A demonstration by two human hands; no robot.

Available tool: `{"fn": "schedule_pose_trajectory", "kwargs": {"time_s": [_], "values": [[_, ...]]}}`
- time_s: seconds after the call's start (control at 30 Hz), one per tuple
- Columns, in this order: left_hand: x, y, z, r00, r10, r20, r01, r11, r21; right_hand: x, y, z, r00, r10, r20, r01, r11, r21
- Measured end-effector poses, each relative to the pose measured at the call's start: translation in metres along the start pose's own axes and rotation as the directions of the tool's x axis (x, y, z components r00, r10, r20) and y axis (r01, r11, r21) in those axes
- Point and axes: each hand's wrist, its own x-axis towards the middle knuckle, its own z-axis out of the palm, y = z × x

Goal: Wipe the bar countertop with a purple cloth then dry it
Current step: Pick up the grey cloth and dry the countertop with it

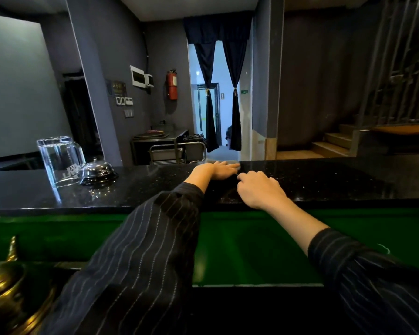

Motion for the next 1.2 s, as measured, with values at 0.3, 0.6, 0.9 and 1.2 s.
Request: {"fn": "schedule_pose_trajectory", "kwargs": {"time_s": [0.3, 0.6, 0.9, 1.2], "values": [[-0.146, -0.085, 0.038, 0.983, -0.087, -0.159, 0.051, 0.975, -0.215, -0.01, -0.003, -0.003, 1.0, 0.003, -0.006, -0.003, 0.999, 0.051], [-0.185, -0.09, 0.053, 0.968, -0.17, -0.187, 0.163, 0.985, -0.052, -0.011, -0.004, 0.0, 0.999, -0.005, -0.051, 0.007, 0.999, 0.043], [-0.173, 0.019, 0.049, 0.973, 0.009, -0.232, 0.042, 0.977, 0.21, -0.02, -0.012, -0.001, 0.985, 0.056, -0.162, -0.038, 0.993, 0.114], [-0.163, 0.028, 0.035, 0.931, -0.27, -0.247, 0.253, 0.963, -0.098, -0.043, 0.125, -0.052, 0.955, 0.025, -0.297, 0.007, 0.994, 0.107]]}}
